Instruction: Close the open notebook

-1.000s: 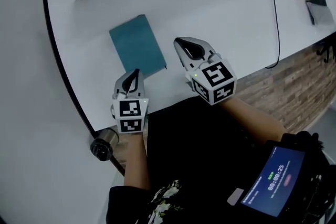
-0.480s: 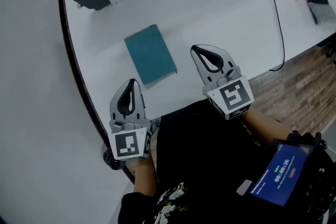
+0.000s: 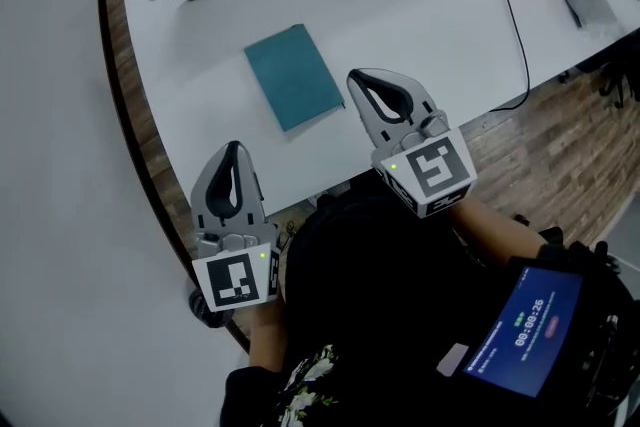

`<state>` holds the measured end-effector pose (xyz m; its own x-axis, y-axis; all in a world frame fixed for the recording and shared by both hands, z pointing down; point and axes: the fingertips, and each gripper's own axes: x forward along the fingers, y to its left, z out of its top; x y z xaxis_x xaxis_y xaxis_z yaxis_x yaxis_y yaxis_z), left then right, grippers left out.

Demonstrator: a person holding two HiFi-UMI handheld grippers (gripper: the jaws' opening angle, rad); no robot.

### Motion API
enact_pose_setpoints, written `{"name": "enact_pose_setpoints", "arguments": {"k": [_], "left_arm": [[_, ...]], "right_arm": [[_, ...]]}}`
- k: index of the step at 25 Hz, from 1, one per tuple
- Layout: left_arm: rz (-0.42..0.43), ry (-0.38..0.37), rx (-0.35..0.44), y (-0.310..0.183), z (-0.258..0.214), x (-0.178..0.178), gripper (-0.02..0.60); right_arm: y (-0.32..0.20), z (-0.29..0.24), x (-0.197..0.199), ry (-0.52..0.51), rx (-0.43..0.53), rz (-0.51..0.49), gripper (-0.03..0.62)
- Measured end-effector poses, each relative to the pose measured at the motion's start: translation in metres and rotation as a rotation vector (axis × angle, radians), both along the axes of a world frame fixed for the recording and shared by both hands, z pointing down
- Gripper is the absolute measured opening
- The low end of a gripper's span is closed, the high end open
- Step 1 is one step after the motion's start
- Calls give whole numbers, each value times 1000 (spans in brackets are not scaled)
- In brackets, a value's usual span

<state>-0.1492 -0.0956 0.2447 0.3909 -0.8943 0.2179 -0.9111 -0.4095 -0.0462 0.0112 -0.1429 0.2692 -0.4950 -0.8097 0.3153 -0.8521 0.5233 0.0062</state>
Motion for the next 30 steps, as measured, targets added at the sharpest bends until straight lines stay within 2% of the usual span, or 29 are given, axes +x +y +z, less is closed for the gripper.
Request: {"name": "enact_pose_setpoints", "arguments": {"k": [4,8,12,16,20,24,28,30], "left_arm": [[20,23,5,14,-1,-16,6],[53,85,6,23,8,-23,6],[64,103,16,34,10,-26,6],[34,87,68,41,-2,-29,6],[13,86,84,39,-23,-20,6],[-23,77,158,18,-43,-13,6],[4,14,157,15,-44,6,6],[2,67,140,11,-44,16,6]], "right_arm": [[12,-8,-23,31,6,18,64],[33,-8,-30,80,-14,57,64],[50,-16,-32,69,2,80,64],[58,-26,-22,36,42,73,64],[54,-36,-1,11,46,85,64],[24,-48,7,-38,103,63,64],[21,-50,19,-44,97,54,64],[19,-52,24,-21,111,48,64]]}}
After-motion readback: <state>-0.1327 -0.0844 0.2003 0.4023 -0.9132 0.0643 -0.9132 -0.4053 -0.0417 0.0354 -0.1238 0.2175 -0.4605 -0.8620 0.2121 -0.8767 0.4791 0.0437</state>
